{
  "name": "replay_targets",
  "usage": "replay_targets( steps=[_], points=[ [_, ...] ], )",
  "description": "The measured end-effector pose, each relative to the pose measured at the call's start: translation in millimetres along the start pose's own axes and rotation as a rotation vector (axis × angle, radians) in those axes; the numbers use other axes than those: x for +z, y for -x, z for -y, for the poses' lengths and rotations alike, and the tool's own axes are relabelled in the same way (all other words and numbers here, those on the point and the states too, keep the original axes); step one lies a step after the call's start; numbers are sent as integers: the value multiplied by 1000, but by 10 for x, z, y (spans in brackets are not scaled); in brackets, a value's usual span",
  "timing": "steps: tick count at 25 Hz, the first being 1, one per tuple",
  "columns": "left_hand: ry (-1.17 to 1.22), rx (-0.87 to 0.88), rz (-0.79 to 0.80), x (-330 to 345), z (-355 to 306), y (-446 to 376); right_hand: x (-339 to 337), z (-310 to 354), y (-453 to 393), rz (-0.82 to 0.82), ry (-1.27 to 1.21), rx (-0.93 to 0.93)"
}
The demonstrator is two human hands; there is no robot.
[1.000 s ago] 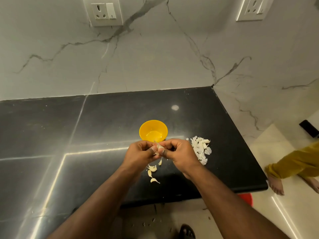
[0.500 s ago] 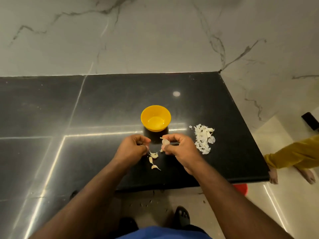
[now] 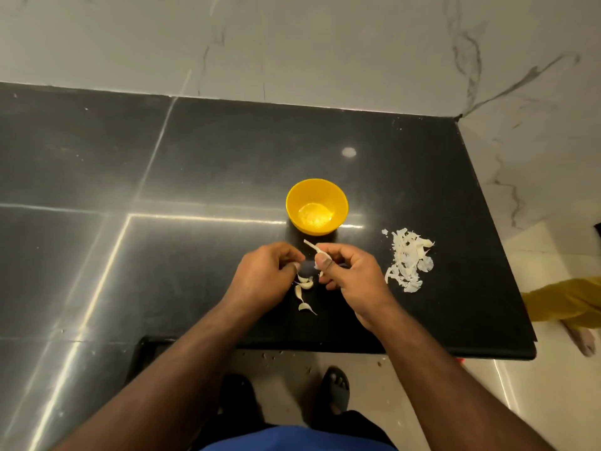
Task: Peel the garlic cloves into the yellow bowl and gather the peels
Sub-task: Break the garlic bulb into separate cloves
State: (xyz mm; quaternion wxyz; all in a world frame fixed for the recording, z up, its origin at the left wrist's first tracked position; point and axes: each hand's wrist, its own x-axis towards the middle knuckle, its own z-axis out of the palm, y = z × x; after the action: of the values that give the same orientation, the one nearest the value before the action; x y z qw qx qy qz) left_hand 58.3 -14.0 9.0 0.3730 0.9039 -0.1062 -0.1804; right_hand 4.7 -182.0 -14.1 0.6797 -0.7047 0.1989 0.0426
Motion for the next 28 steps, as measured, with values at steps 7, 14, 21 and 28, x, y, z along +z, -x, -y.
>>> replay_targets(
  steps=[7,14,21,28],
  points=[
    [492,8,-17,-26,-173,-47,-21,130,-38,42,-78,-51],
    [750,-60,110,-60,-217,-163,-83,285,-47,91,-131,-94],
    [760,15,21,60,-210,-92,-40,281,19,48,-205,-82],
    [844,-2,60,91,-207,-77,-33,246,44,30,-287,-68]
  ],
)
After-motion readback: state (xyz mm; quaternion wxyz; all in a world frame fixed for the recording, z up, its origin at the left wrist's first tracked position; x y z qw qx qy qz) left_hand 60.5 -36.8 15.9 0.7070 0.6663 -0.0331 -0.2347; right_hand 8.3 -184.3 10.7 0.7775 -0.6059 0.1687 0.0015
